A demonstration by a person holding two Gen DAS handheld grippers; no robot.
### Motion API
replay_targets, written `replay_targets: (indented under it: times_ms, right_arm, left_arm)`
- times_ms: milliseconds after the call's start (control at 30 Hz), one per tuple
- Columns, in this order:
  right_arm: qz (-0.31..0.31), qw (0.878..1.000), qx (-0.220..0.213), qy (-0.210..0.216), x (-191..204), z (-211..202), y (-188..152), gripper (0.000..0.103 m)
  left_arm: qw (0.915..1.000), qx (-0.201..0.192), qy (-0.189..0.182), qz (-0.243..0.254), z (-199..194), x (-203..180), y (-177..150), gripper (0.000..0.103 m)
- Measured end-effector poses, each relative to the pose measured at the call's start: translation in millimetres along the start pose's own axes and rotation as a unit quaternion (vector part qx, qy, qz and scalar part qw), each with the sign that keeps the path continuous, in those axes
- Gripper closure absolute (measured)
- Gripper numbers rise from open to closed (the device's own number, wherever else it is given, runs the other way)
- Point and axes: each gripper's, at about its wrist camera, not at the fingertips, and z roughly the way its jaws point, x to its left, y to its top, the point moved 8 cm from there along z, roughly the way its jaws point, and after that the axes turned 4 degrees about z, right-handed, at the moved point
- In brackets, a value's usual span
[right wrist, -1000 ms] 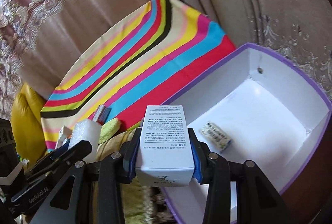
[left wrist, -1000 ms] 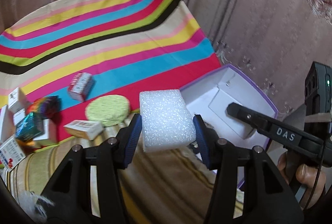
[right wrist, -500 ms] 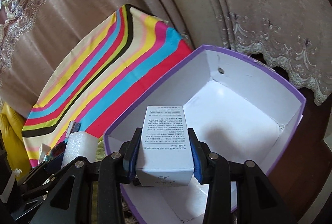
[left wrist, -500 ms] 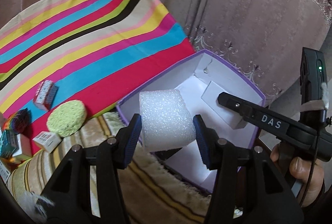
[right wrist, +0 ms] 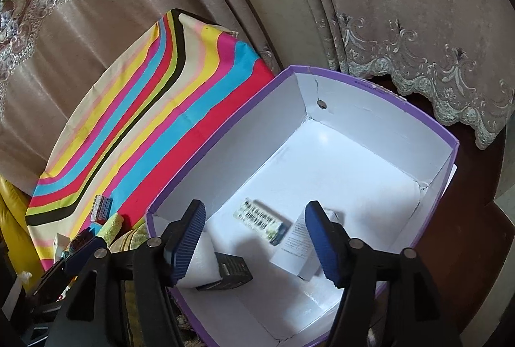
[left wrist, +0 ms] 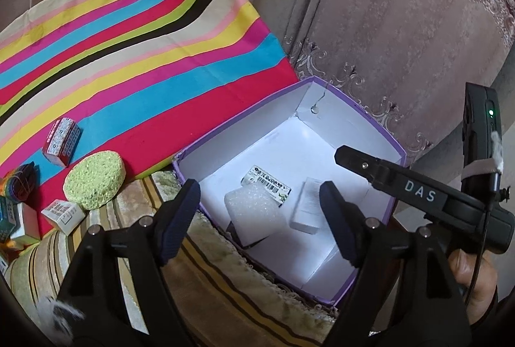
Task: Organize objects
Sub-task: 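Carry the white box and foam block into the open white box and release, then move both grippers back over the pile of boxes on the cloth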
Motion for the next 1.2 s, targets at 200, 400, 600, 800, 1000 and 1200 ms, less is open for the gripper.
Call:
replay_targets:
  times_ms: [200, 400, 600, 800, 1000, 1200]
  right_arm:
    - [-0.014, 1.000, 0.005, 0.012, 17, -2, -4, 0.037]
    - [-0.043, 0.999, 0.014, 0.028, 47, -3, -14, 0.037]
    - [-0.084, 0.995, 0.026, 0.042, 81, 0, -29, 0.036]
    - [-0.129, 0.990, 0.038, 0.048, 106, 2, -43, 0.032]
    - [-0.171, 0.983, 0.044, 0.055, 129, 4, -55, 0.030]
    - [-0.199, 0.976, 0.051, 0.065, 147, 5, -64, 0.029]
  left_arm:
    - [0.9995, -0.004, 0.016, -0.028, -8, 19, -3, 0.024]
    - [0.9966, -0.017, 0.043, -0.069, -24, 51, -7, 0.024]
    - [0.9916, -0.035, 0.062, -0.108, -46, 81, -15, 0.024]
    - [0.9835, -0.052, 0.084, -0.151, -75, 111, -32, 0.024]
    - [0.9697, -0.078, 0.113, -0.202, -112, 148, -54, 0.022]
    - [0.9550, -0.089, 0.132, -0.250, -136, 173, -82, 0.022]
